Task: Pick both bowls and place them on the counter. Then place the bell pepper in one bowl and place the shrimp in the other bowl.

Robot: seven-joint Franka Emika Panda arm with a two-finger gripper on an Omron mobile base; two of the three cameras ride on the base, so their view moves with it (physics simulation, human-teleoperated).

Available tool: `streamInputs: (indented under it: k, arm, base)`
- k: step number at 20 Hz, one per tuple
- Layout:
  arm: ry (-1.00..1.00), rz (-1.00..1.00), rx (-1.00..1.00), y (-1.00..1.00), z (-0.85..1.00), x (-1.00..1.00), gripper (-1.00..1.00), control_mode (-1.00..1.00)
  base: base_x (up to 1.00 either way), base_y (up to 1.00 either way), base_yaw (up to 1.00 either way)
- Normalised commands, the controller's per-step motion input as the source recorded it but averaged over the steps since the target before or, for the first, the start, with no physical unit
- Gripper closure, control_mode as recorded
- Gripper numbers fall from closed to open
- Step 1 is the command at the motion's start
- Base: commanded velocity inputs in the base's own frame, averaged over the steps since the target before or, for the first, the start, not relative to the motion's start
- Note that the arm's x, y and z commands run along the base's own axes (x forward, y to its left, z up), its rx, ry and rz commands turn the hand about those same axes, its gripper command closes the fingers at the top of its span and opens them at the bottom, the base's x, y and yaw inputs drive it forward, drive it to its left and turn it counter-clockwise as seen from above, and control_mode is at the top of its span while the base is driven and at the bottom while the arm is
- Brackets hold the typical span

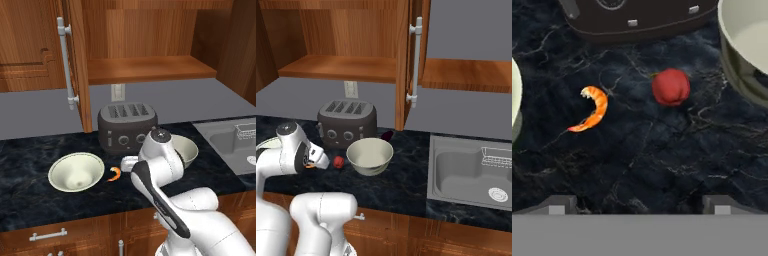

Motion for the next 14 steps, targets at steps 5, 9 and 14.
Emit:
streamInputs:
  k: [5, 9, 14]
  arm:
    - [0.11, -0.25, 0.07, 0.23, 0.0, 0.12, -1.0, -1.0]
    - [0.13, -0.14, 0.0, 0.18, 0.0, 0.25, -1.0, -1.0]
    - [0.16, -0.01, 0.0, 0.0, -0.04, 0.36, -1.0, -1.0]
  base:
    - [0.0, 0.0, 0.0]
    - [0.0, 0.0, 0.0]
    - [0.0, 0.0, 0.0]
